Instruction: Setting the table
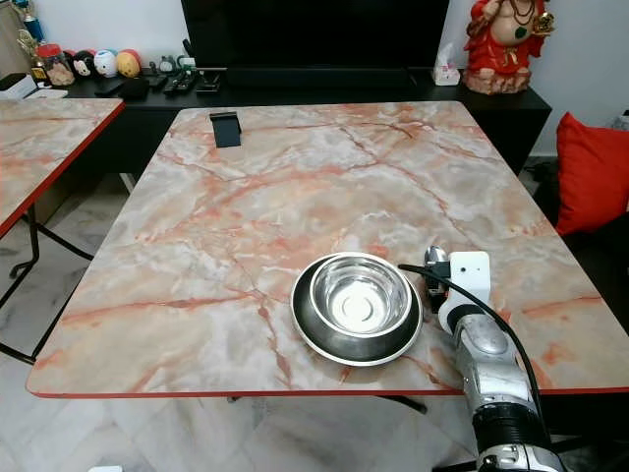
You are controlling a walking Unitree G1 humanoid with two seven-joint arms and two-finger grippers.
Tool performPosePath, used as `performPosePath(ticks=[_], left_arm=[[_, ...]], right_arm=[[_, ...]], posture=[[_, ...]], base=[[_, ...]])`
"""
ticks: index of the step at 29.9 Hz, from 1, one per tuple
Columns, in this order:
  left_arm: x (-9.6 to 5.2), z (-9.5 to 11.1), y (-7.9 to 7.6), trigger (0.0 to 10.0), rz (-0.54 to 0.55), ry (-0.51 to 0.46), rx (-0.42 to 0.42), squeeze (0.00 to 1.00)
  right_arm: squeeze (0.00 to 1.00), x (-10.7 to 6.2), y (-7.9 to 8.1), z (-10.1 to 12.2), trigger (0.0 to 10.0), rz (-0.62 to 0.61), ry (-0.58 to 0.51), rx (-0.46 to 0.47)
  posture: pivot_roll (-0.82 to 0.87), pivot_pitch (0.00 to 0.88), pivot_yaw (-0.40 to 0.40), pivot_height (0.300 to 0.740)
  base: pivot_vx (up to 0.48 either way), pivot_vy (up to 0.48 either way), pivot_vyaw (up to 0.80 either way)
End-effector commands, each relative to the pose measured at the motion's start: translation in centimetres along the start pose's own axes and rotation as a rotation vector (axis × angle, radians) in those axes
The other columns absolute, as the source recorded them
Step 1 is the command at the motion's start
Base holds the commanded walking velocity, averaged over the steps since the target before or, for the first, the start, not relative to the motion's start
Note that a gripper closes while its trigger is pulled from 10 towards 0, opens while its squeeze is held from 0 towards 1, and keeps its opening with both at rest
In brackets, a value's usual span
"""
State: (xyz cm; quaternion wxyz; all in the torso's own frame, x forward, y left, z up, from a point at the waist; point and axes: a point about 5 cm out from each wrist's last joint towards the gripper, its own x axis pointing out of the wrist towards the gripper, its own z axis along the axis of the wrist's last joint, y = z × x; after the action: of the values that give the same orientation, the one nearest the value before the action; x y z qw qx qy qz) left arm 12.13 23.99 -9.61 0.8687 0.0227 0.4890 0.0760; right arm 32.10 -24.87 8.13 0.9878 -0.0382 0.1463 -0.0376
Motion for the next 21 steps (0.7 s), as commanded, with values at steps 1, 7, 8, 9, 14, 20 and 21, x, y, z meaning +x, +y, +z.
performPosePath(ticks=[1,7,8,9,14,20,21], left_arm=[[-0.1,-0.6,0.4,10.0,0.005,0.03,0.007,0.0],[-0.1,-0.6,0.4,10.0,0.006,0.03,0.009,0.0],[-0.1,-0.6,0.4,10.0,0.006,0.03,0.01,0.0],[-0.1,-0.6,0.4,10.0,0.007,0.03,0.01,0.0],[-0.2,-0.7,0.5,10.0,0.011,0.032,0.011,0.0],[-0.3,-1.0,0.6,10.0,0.012,0.036,0.012,0.0],[-0.3,-1.0,0.6,10.0,0.012,0.036,0.012,0.0]], right_arm=[[0.0,-0.1,-0.2,0.6,10.0,-0.02,-0.038,0.003],[0.0,-0.5,-1.8,3.3,10.0,-0.162,-0.233,0.021],[0.0,-0.6,-1.8,3.7,10.0,-0.167,-0.257,-0.02],[0.0,-0.8,-1.7,4.0,10.0,-0.17,-0.286,-0.077],[0.0,-3.0,0.0,4.8,10.0,-0.142,-0.451,-0.164],[0.0,-4.4,0.5,5.6,10.0,-0.141,-0.536,-0.123],[0.0,-4.5,0.5,5.7,10.0,-0.143,-0.541,-0.119]], posture=[[-0.09,0.0,0.042,0.732],[-0.09,0.0,0.045,0.732],[-0.09,0.0,0.045,0.732],[-0.09,0.0,0.045,0.732],[-0.09,0.0,0.047,0.732],[-0.1,0.0,0.056,0.732],[-0.11,0.0,0.06,0.732]], base=[[0.0,0.0,0.0],[0.0,0.0,0.0],[0.0,0.0,0.0],[0.0,0.0,0.0],[0.0,0.0,0.0],[0.0,0.0,0.0],[0.0,0.0,0.0]])
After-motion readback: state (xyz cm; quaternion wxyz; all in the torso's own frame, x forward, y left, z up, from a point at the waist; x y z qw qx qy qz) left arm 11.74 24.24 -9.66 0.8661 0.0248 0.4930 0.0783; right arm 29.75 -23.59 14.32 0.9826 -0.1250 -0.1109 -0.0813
